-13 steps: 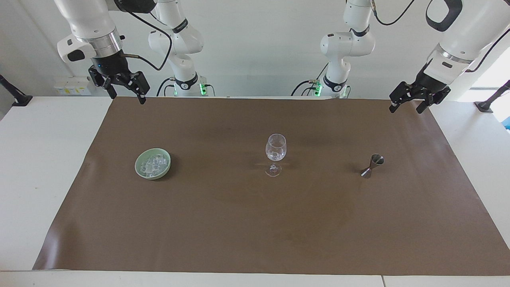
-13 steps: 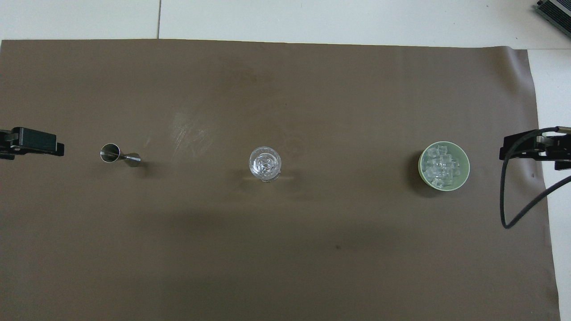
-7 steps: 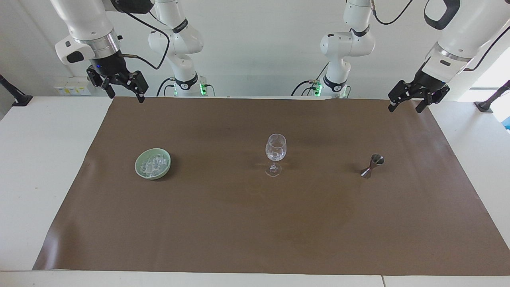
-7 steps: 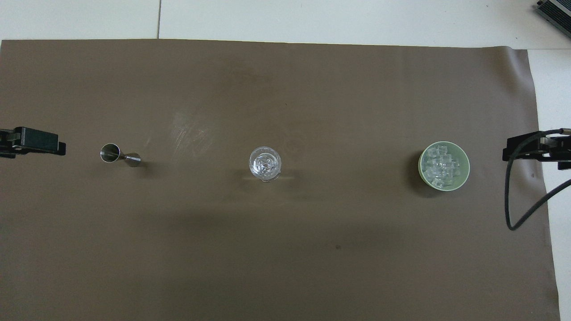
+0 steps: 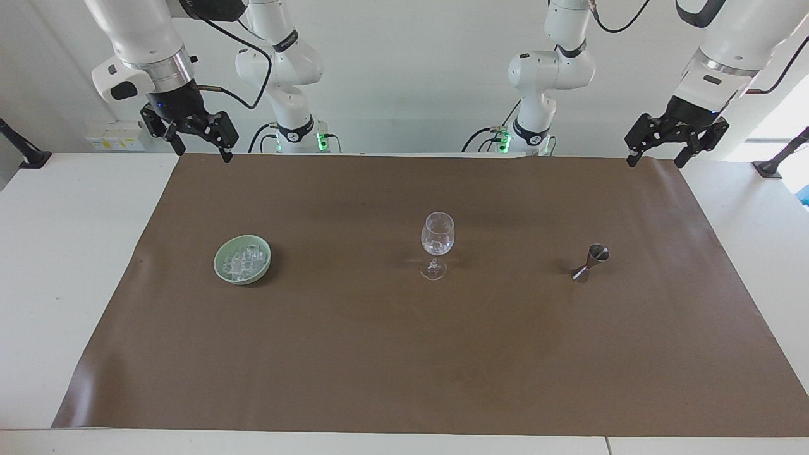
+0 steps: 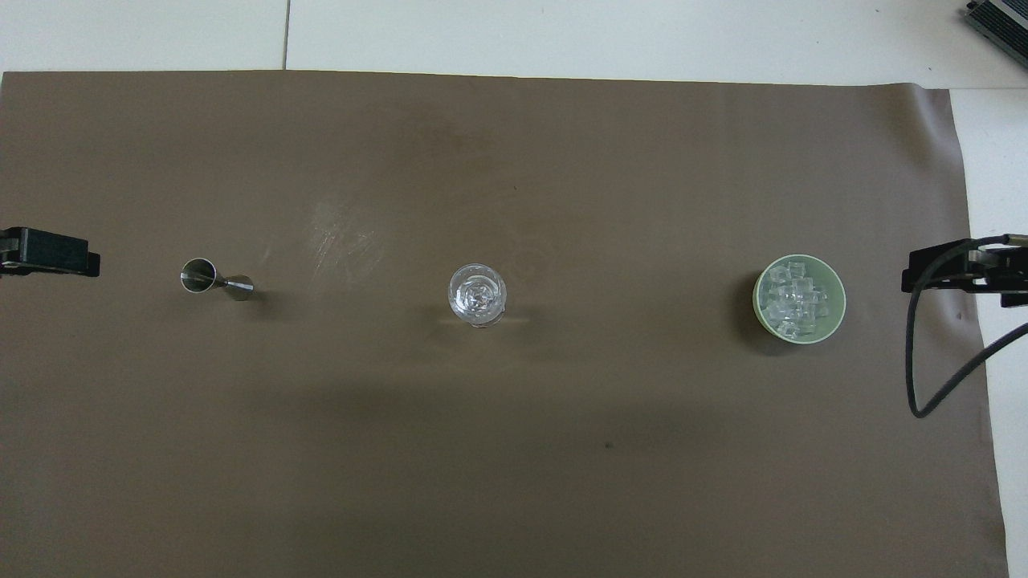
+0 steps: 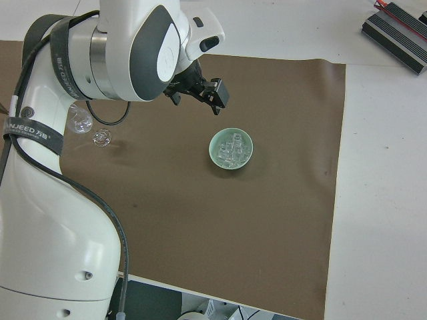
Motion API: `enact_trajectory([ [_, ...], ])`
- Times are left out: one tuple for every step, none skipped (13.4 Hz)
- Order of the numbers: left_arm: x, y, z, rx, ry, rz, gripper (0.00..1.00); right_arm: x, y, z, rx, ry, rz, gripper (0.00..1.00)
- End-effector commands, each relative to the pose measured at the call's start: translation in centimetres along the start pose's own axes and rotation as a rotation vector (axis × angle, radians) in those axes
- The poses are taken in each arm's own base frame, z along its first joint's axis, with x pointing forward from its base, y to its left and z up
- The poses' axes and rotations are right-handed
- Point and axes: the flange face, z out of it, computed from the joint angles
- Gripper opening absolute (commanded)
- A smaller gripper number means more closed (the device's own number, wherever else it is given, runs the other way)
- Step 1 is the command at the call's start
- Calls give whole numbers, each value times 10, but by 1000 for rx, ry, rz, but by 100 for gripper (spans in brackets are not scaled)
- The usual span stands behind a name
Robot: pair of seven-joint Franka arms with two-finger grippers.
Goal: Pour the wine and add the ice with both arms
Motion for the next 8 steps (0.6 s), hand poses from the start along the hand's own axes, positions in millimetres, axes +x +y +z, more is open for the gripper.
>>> enact_trajectory([
  [-2,0,-9,21,-40,20,100,-7,1,1,18,-4,-21,100],
  [-2,1,-9,21,-40,21,100,-7,2,1,18,-4,-19,100],
  [-2,2,-8,17,-39,23,100,-7,1,1,18,-4,-21,100],
  [-2,3,-8,12,-38,24,100,-7,2,1,18,-4,-19,100],
  [-1,3,-9,9,-34,24,100,-7,1,1,18,-4,-21,100],
  [-1,4,-8,9,-37,25,100,-7,2,1,18,-4,-19,100],
  [0,5,-8,9,-32,27,100,-7,2,1,18,-4,-19,100],
  [0,5,-8,8,-32,27,100,-7,2,1,18,-4,-19,100],
])
